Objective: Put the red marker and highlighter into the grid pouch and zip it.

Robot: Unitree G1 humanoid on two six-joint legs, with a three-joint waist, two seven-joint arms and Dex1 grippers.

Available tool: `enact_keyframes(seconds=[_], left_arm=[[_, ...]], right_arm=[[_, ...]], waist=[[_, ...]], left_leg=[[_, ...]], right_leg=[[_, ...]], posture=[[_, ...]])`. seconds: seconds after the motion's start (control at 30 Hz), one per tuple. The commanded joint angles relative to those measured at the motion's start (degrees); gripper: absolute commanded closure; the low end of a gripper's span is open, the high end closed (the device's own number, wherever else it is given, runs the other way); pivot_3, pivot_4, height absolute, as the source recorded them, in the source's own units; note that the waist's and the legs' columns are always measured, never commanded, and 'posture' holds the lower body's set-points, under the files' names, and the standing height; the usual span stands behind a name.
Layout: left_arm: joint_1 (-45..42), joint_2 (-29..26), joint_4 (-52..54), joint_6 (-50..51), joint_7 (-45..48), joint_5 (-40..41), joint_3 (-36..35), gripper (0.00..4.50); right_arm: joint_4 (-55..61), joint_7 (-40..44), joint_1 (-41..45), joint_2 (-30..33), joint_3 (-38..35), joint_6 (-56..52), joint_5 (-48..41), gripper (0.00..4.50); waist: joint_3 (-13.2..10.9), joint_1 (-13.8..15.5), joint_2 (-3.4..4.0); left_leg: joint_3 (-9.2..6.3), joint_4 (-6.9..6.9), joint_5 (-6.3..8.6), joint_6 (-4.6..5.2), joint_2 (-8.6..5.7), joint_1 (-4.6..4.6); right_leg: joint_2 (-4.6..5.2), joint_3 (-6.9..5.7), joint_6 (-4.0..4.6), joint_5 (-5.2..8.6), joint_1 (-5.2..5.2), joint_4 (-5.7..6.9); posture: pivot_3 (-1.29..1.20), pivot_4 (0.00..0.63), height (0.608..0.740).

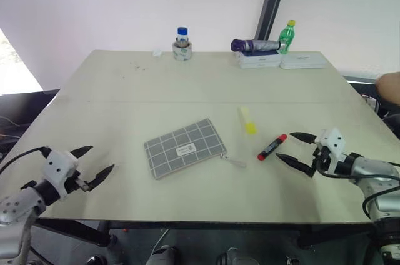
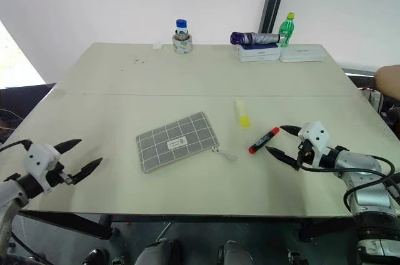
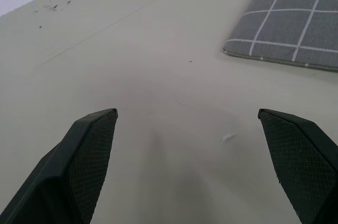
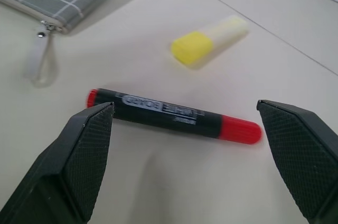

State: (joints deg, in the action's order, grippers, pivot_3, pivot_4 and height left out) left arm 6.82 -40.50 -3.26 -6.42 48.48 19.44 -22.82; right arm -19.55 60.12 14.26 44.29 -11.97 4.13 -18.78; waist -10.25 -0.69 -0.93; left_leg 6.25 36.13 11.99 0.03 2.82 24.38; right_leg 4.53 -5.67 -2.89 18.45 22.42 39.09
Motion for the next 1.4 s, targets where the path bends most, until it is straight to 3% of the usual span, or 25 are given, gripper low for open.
enact_keyframes(seconds=[0.03,1.07,1.27,1.4], left_arm=[[0.24,-0.70,2.12,-1.37,0.20,1.09,-2.22,0.00],[-2.59,-1.59,-2.21,-11.60,0.38,-3.63,-1.19,0.00],[-4.90,-5.92,-6.21,-29.40,-0.43,-15.83,3.20,0.00],[-7.89,-7.56,-10.63,-36.46,-1.82,-19.71,6.33,0.00]], right_arm=[[-0.08,0.26,1.15,1.04,-1.69,1.12,-0.41,0.03],[-0.52,0.50,3.84,-0.06,0.11,1.82,0.66,0.03],[4.75,-0.10,8.20,-2.79,4.38,-6.29,-0.60,0.03],[7.85,-0.95,11.66,-7.05,7.75,-9.46,-0.50,0.03]], waist=[[0.00,0.00,0.00],[0.00,-0.02,0.00],[0.00,-0.14,0.00],[0.01,-0.13,0.03]], left_leg=[[0.00,0.00,0.00,0.00,0.00,0.00],[0.01,-0.01,0.00,0.00,0.00,0.01],[0.01,-0.01,0.00,0.00,0.00,0.00],[0.02,-0.08,0.01,-0.01,0.01,0.02]], right_leg=[[0.00,0.00,0.00,0.00,0.00,0.00],[0.00,0.00,0.00,0.00,0.01,0.00],[-0.01,0.00,0.01,0.00,0.03,0.00],[0.00,0.01,0.03,-0.01,0.09,0.00]], posture=[[0.00,0.150,0.737],[0.00,0.150,0.737],[0.00,0.150,0.737],[0.00,0.150,0.737]])
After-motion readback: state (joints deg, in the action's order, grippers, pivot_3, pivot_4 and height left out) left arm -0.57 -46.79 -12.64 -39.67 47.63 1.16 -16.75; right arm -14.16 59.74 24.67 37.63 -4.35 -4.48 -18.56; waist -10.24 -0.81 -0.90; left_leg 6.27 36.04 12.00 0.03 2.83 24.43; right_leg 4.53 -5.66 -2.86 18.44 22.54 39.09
